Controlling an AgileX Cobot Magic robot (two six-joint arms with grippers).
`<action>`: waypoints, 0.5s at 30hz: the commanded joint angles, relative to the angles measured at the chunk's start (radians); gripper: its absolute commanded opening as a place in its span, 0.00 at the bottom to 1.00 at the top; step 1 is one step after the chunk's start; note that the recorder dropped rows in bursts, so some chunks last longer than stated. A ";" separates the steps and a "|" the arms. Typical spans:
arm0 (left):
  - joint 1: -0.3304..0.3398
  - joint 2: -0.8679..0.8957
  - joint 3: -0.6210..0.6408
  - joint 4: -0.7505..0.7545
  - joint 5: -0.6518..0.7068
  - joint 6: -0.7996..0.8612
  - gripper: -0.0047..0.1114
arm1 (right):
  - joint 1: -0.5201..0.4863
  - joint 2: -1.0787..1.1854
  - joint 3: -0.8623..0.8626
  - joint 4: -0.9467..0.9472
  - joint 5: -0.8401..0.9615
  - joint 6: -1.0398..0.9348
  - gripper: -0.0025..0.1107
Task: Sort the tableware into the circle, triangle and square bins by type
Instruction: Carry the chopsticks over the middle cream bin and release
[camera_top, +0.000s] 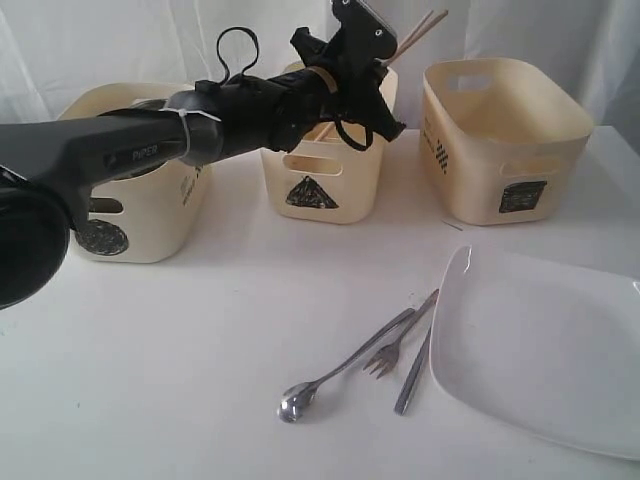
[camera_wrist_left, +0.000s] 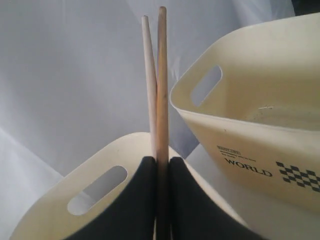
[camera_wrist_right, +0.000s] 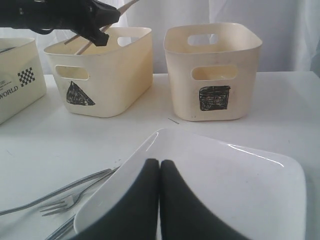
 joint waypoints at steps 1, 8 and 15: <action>-0.003 -0.023 -0.010 -0.005 0.026 0.003 0.04 | -0.006 -0.006 0.002 0.002 -0.009 -0.003 0.02; -0.016 -0.025 -0.010 -0.005 0.028 0.003 0.04 | -0.006 -0.006 0.002 0.002 -0.007 -0.003 0.02; -0.016 -0.025 -0.010 -0.005 0.024 0.003 0.04 | -0.006 -0.006 0.002 0.002 -0.007 -0.003 0.02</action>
